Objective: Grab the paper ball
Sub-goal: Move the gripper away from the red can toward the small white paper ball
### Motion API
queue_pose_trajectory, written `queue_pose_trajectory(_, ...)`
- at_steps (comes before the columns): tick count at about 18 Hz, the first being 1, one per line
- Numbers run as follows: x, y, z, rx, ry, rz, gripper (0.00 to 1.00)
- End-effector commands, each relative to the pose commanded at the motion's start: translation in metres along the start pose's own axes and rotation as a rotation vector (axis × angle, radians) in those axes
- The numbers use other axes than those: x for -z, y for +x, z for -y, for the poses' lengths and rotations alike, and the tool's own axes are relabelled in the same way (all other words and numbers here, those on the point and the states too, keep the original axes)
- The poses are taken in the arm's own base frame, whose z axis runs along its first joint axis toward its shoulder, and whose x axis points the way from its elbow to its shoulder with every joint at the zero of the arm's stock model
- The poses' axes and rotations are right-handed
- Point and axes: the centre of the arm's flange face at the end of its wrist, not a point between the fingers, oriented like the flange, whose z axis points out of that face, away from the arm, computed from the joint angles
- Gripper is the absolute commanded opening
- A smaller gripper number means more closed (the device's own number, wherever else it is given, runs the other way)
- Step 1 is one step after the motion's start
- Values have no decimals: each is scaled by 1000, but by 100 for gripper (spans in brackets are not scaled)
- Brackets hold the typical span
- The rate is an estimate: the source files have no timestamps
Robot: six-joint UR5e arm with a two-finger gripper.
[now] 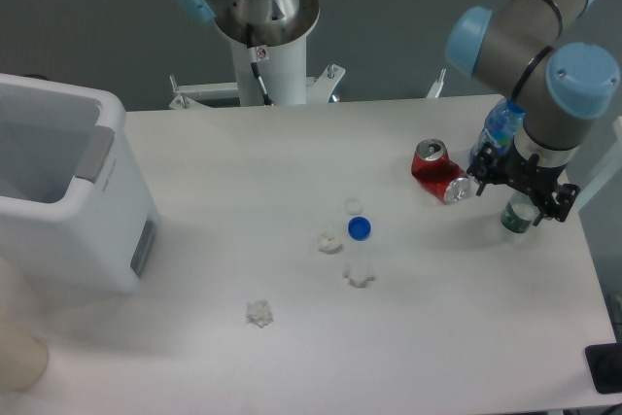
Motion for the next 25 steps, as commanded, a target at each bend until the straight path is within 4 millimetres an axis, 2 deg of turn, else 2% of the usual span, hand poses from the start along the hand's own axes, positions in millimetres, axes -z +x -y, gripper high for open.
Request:
queue_pose_trajectory(3, 0, -3, 1, 38, 15, 4, 100)
queue_pose_trajectory(7, -10, 5, 9, 117, 9, -17, 100)
queue_pose_trajectory(9, -12, 16, 17, 123, 7, -28, 100)
queue_pose_trajectory(12, -21, 50, 26, 199, -2, -68, 100)
queue_pose_trajectory(13, -24, 60, 36, 207, -2, -78, 100)
queue_pose_trajectory(15, -26, 67, 51, 193, 18, -90, 100)
queue_pose_trajectory(20, -49, 82, 88, 192, 66, -140, 99)
queue_pose_trajectory(23, -63, 83, 106, 241, 73, -116, 97)
queue_pose_trajectory(25, -73, 89, 123, 279, 69, -119, 92)
